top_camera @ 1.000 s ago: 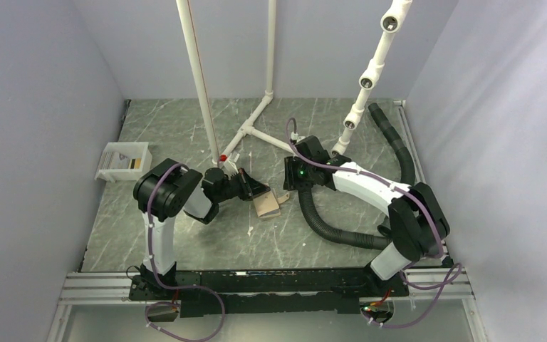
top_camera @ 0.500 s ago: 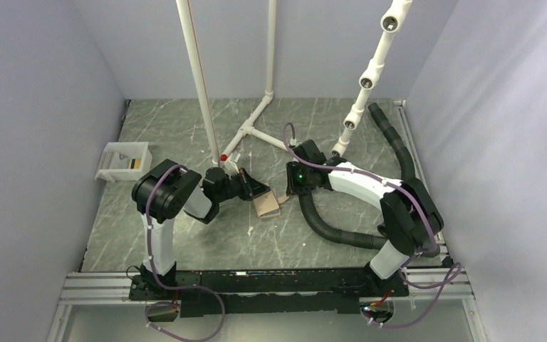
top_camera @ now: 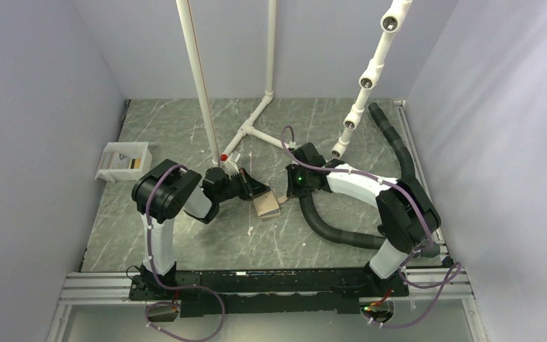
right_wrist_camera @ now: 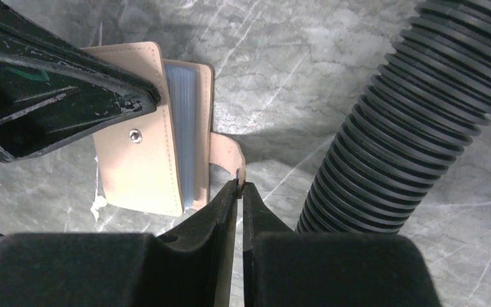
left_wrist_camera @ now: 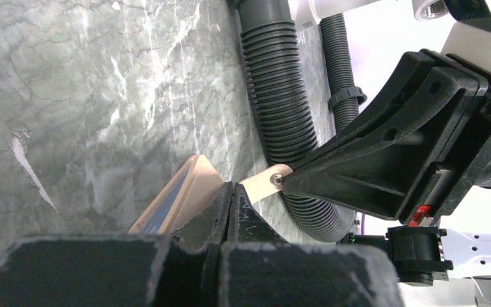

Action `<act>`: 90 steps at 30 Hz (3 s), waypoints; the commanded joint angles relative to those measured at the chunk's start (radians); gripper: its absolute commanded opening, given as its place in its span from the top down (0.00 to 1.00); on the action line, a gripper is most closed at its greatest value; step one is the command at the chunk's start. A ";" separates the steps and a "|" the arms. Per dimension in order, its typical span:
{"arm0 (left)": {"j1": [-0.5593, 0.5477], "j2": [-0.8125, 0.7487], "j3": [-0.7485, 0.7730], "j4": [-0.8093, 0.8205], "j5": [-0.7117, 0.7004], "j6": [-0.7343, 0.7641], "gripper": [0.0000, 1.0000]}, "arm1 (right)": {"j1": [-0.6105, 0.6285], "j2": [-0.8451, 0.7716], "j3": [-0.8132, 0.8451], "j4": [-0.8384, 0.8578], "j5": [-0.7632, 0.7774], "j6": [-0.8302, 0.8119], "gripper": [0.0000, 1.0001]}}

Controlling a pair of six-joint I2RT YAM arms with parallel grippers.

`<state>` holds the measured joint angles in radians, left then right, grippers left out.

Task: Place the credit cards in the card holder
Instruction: Close the card holder at the center of the board.

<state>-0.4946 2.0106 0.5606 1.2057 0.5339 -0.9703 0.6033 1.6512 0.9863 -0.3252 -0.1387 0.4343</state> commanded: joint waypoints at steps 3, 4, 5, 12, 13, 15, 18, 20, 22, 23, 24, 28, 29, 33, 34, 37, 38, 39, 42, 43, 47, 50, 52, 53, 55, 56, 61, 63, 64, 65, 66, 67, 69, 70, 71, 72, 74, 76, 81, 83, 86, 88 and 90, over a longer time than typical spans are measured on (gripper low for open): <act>-0.026 0.042 -0.039 -0.232 -0.027 0.070 1.00 | -0.004 0.022 0.002 0.068 0.016 -0.026 0.92; -0.027 0.042 -0.039 -0.233 -0.026 0.070 1.00 | -0.004 0.021 -0.003 0.079 0.009 -0.031 0.97; -0.027 0.042 -0.038 -0.233 -0.025 0.071 1.00 | -0.004 0.016 -0.010 0.094 0.000 -0.042 1.00; -0.038 0.034 -0.036 -0.256 -0.032 0.077 1.00 | -0.003 -0.047 -0.123 0.381 -0.186 -0.114 1.00; -0.040 0.032 -0.036 -0.256 -0.035 0.075 1.00 | -0.006 -0.036 -0.117 0.395 -0.224 -0.103 1.00; -0.043 0.029 -0.035 -0.260 -0.037 0.074 1.00 | -0.007 -0.024 -0.120 0.435 -0.267 -0.062 1.00; -0.050 0.028 -0.035 -0.257 -0.041 0.074 1.00 | -0.010 -0.019 -0.137 0.506 -0.317 -0.005 1.00; -0.054 0.029 -0.034 -0.257 -0.040 0.073 1.00 | -0.011 -0.012 -0.143 0.545 -0.361 0.025 1.00; -0.056 0.032 -0.035 -0.254 -0.039 0.073 1.00 | -0.013 0.008 -0.134 0.560 -0.404 0.045 1.00; -0.056 0.031 -0.034 -0.255 -0.038 0.073 1.00 | -0.015 0.020 -0.133 0.568 -0.420 0.055 1.00; -0.057 0.031 -0.034 -0.255 -0.037 0.073 1.00 | -0.017 0.028 -0.135 0.575 -0.434 0.061 1.00; -0.058 0.028 -0.035 -0.257 -0.039 0.069 1.00 | -0.024 0.051 -0.137 0.586 -0.466 0.067 1.00; -0.059 0.028 -0.036 -0.259 -0.039 0.068 1.00 | -0.025 0.057 -0.140 0.591 -0.467 0.069 1.00; -0.059 0.039 -0.039 -0.244 -0.037 0.057 1.00 | -0.033 0.090 -0.145 0.644 -0.508 0.095 1.00; -0.060 0.043 -0.040 -0.239 -0.036 0.053 1.00 | -0.033 0.096 -0.148 0.657 -0.516 0.101 1.00; -0.059 0.052 -0.041 -0.230 -0.032 0.047 1.00 | -0.034 0.111 -0.154 0.669 -0.529 0.101 1.00; -0.060 0.050 -0.041 -0.232 -0.031 0.048 1.00 | -0.034 0.113 -0.155 0.667 -0.532 0.095 1.00; -0.059 0.048 -0.041 -0.234 -0.031 0.050 1.00 | -0.034 0.116 -0.150 0.651 -0.528 0.083 1.00; -0.060 0.040 -0.038 -0.246 -0.029 0.056 1.00 | -0.034 0.129 -0.134 0.586 -0.495 0.034 1.00; -0.059 0.038 -0.037 -0.247 -0.029 0.056 1.00 | -0.034 0.134 -0.125 0.565 -0.491 0.020 1.00; -0.060 0.037 -0.029 -0.253 -0.021 0.058 1.00 | -0.031 0.147 -0.092 0.471 -0.463 -0.044 1.00; -0.060 0.044 -0.024 -0.256 -0.014 0.058 1.00 | -0.026 0.139 -0.074 0.401 -0.416 -0.091 1.00; -0.061 0.051 -0.023 -0.247 -0.008 0.054 1.00 | -0.013 0.145 -0.048 0.354 -0.394 -0.132 1.00; -0.061 0.054 -0.021 -0.244 -0.006 0.052 1.00 | -0.005 0.151 -0.034 0.335 -0.383 -0.147 1.00; -0.060 0.058 -0.018 -0.246 -0.001 0.049 1.00 | 0.014 0.165 -0.008 0.291 -0.360 -0.172 1.00; -0.060 0.058 -0.019 -0.248 0.000 0.047 1.00 | 0.026 0.168 0.003 0.276 -0.347 -0.182 1.00; -0.060 0.066 -0.013 -0.251 0.010 0.047 1.00 | 0.083 0.205 0.059 0.170 -0.249 -0.242 1.00; -0.060 0.072 -0.013 -0.243 0.016 0.041 1.00 | 0.110 0.215 0.075 0.136 -0.201 -0.263 1.00; -0.059 0.077 -0.014 -0.237 0.018 0.036 1.00 | 0.123 0.221 0.084 0.121 -0.183 -0.273 1.00; -0.059 0.083 -0.014 -0.229 0.021 0.030 1.00 | 0.131 0.227 0.090 0.114 -0.167 -0.277 1.00; -0.059 0.088 -0.017 -0.217 0.024 0.025 1.00 | 0.138 0.233 0.094 0.109 -0.153 -0.281 1.00; -0.059 0.090 -0.019 -0.209 0.027 0.022 1.00 | 0.147 0.241 0.097 0.106 -0.141 -0.283 1.00; -0.053 0.086 -0.020 -0.203 0.036 0.018 1.00 | 0.152 0.252 0.096 0.107 -0.125 -0.277 1.00; -0.044 0.079 -0.021 -0.204 0.046 0.017 1.00 | 0.153 0.252 0.087 0.117 -0.123 -0.269 1.00; -0.034 0.064 -0.024 -0.208 0.056 0.015 0.97 | 0.153 0.250 0.076 0.122 -0.117 -0.265 1.00; -0.024 0.043 -0.026 -0.218 0.068 0.015 0.96 | 0.153 0.251 0.070 0.124 -0.112 -0.260 1.00; -0.008 -0.007 -0.021 -0.281 0.080 0.029 0.92 | 0.153 0.257 0.061 0.127 -0.110 -0.258 1.00; -0.001 -0.068 -0.007 -0.366 0.089 0.041 0.83 | 0.152 0.271 0.060 0.125 -0.103 -0.253 1.00; 0.003 -0.194 0.005 -0.486 0.100 0.025 0.75 | 0.107 0.268 0.001 0.198 -0.185 -0.178 1.00; 0.002 -0.265 0.006 -0.558 0.082 0.034 0.72 | 0.084 0.269 -0.025 0.237 -0.230 -0.154 1.00; 0.002 -0.384 0.007 -0.740 0.035 0.048 0.66 | 0.069 0.281 -0.038 0.256 -0.257 -0.149 1.00; 0.004 -0.468 0.003 -0.848 -0.013 0.052 0.63 | 0.061 0.286 -0.046 0.268 -0.274 -0.146 1.00; 0.004 -0.559 -0.012 -0.953 -0.084 0.044 0.59 | 0.056 0.293 -0.046 0.271 -0.286 -0.147 1.00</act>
<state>-0.4660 1.6142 0.5743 0.5320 0.4709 -0.9363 0.6552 1.8267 1.0065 0.0067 -0.4877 0.2985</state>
